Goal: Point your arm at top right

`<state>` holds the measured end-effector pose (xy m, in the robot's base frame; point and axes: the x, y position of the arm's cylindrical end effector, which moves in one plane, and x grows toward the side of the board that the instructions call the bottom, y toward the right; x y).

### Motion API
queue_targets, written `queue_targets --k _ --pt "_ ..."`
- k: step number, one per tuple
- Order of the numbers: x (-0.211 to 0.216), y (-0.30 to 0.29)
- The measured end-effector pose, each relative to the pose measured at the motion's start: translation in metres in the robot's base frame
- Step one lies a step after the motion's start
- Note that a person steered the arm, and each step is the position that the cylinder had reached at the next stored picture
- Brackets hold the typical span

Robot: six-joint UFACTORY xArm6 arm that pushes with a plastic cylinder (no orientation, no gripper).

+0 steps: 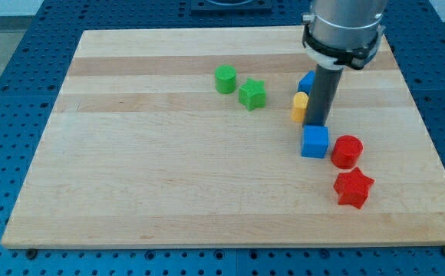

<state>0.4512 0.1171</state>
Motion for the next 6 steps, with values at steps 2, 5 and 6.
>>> queue_targets --k 2,5,6 --pt "0.007 -0.019" --pt "-0.029 -0.005" --pt "-0.026 -0.019"
